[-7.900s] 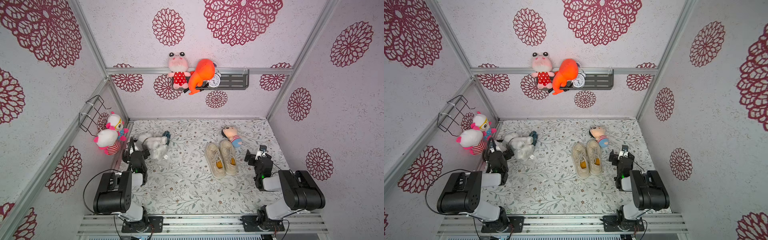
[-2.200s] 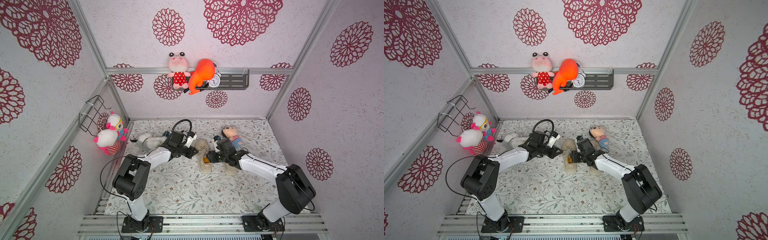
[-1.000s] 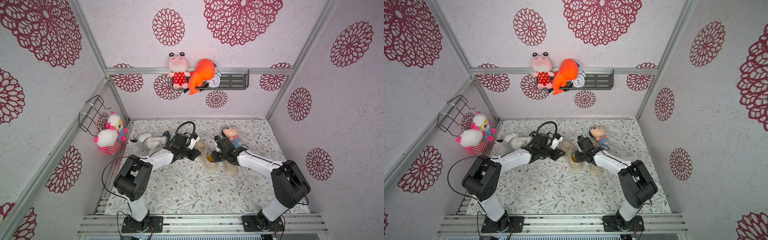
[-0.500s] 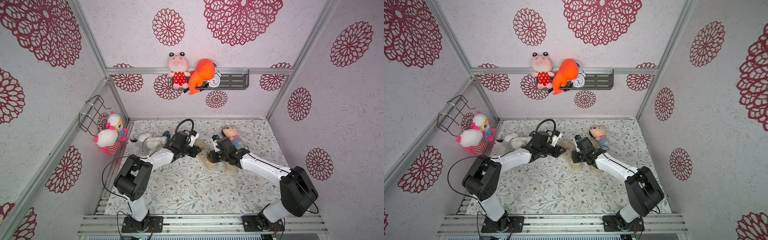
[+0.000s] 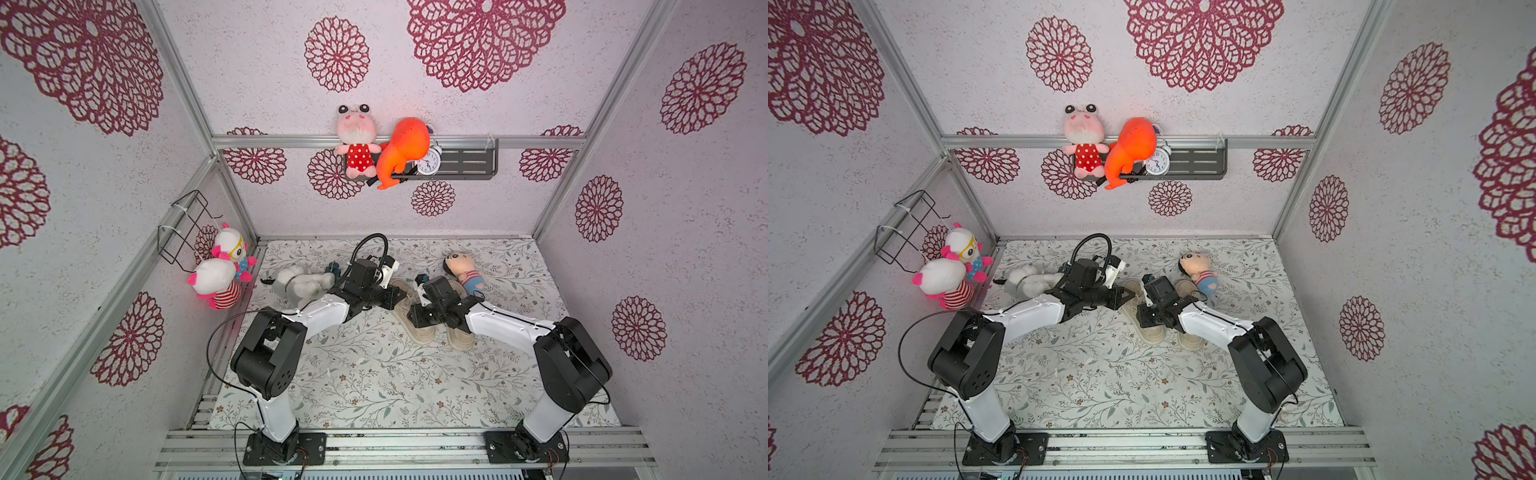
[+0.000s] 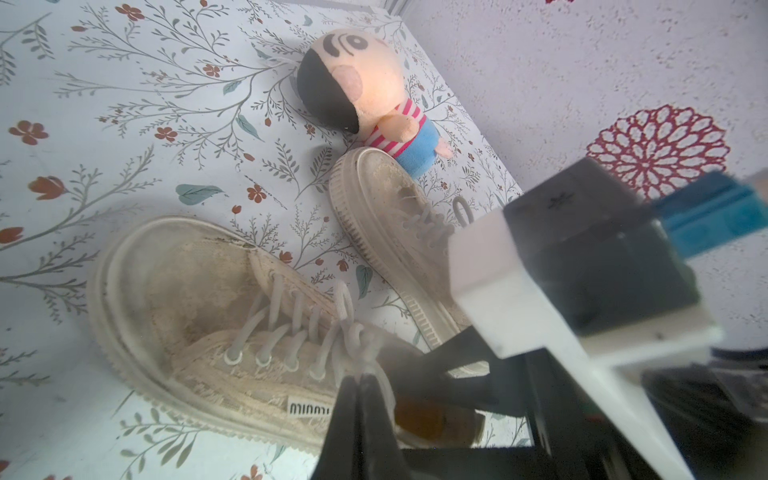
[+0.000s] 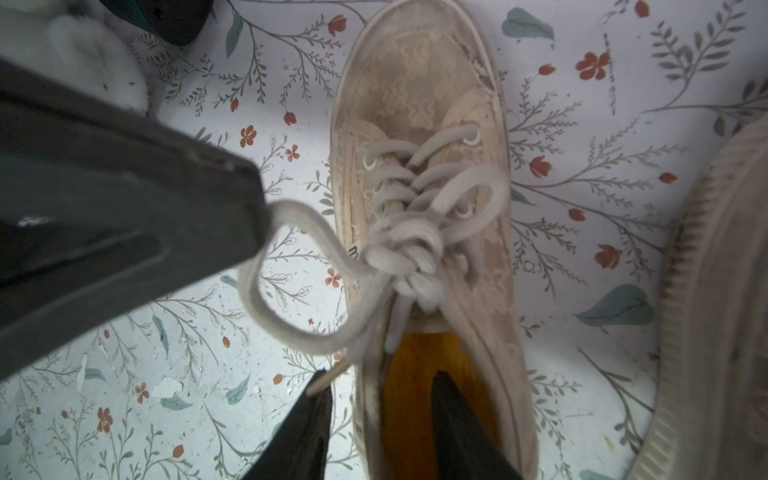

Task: Remove the insole from the shoe
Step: Untie the shoelace on the shoe.

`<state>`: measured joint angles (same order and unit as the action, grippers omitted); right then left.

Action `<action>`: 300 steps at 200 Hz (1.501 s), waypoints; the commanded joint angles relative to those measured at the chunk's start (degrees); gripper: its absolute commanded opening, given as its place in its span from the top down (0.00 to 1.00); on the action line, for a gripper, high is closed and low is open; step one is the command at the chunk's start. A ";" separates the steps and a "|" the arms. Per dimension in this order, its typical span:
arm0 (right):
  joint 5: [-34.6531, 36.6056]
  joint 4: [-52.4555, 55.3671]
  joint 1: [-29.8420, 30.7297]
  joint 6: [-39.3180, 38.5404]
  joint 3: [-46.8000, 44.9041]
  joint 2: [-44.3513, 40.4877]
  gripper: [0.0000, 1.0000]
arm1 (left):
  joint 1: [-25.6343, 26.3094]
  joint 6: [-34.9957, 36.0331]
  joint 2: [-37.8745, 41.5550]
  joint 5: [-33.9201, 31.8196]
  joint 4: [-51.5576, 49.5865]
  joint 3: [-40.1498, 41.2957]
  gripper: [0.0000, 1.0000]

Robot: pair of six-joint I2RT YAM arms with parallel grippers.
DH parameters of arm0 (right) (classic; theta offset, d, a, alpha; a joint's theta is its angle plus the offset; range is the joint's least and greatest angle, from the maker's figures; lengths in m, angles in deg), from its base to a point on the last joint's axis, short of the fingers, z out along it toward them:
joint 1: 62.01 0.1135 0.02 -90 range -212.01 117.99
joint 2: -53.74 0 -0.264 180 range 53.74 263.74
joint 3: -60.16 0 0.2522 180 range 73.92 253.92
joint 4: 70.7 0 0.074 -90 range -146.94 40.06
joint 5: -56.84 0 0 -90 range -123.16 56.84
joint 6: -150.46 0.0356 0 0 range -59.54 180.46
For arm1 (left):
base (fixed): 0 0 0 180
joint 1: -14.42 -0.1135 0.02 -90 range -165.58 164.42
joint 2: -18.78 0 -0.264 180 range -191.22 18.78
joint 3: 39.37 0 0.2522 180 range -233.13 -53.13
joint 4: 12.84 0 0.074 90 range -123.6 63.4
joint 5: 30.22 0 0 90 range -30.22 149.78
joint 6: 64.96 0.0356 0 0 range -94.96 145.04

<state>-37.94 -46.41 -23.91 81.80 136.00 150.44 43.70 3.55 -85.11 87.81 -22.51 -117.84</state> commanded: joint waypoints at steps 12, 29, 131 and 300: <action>1.42 -1.03 0.38 -1.12 2.20 0.05 0.56 | 0.12 -0.94 -0.74 0.38 1.96 -1.06 1.00; 3.67 -0.56 0.34 -1.19 2.49 0.06 0.60 | 0.09 -0.90 -0.76 0.14 1.97 -0.95 1.00; 5.01 0.01 0.39 -2.80 3.06 -1.67 0.84 | 0.09 -0.64 -0.88 -0.99 0.58 -2.44 1.00; 4.43 14.28 -1.37 9.01 7.96 -7.26 0.49 | -0.37 -14.98 -2.92 -2.09 -13.44 -9.99 0.98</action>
<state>-34.44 -37.41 -25.22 89.08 141.97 143.25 43.74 -9.78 -90.84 87.70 -31.75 -128.42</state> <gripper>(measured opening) 0.505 0.040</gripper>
